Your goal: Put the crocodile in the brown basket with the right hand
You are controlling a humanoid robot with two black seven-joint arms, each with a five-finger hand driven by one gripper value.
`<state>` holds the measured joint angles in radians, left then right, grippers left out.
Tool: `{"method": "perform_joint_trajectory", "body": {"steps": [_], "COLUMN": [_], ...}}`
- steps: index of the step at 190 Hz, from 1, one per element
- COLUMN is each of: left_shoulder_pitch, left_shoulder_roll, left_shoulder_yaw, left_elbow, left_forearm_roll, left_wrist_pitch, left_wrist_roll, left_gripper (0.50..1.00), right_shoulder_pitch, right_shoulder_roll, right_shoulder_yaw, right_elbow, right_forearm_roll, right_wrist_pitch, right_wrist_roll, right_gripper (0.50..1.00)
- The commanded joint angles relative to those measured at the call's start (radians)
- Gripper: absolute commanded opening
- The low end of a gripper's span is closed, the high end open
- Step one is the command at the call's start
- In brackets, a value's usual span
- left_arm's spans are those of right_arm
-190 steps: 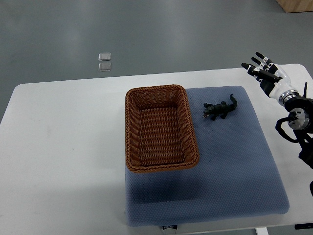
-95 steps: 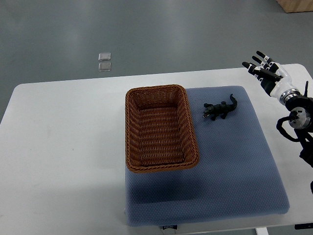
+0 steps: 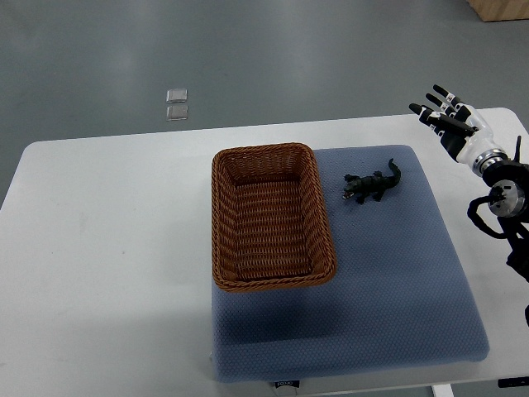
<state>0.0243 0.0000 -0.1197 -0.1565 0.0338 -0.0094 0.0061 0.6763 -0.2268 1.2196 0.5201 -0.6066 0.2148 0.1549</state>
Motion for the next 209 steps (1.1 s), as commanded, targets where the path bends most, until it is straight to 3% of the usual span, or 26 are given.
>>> {"method": "perform_joint_trajectory", "body": {"steps": [1, 209], "left_shoulder_pitch": [-0.001, 0.000], "left_shoulder_roll": [0.000, 0.000], "left_shoulder_yaw": [0.000, 0.000], "left_elbow": [0.000, 0.000], "left_forearm_roll": [0.000, 0.000], "left_wrist_pitch": [0.000, 0.000], "left_wrist_roll": [0.000, 0.000], "left_gripper": [1.000, 1.000], "right_shoulder_pitch": [-0.001, 0.005], "right_shoulder_roll": [0.000, -0.034], "right_shoulder_yaw": [-0.002, -0.065], "right_elbow": [0.000, 0.015], "right_forearm_roll": [-0.001, -0.048], "right_wrist_pitch": [0.001, 0.002], "right_wrist_roll": [0.000, 0.002], "right_gripper": [0.930, 0.928]}}
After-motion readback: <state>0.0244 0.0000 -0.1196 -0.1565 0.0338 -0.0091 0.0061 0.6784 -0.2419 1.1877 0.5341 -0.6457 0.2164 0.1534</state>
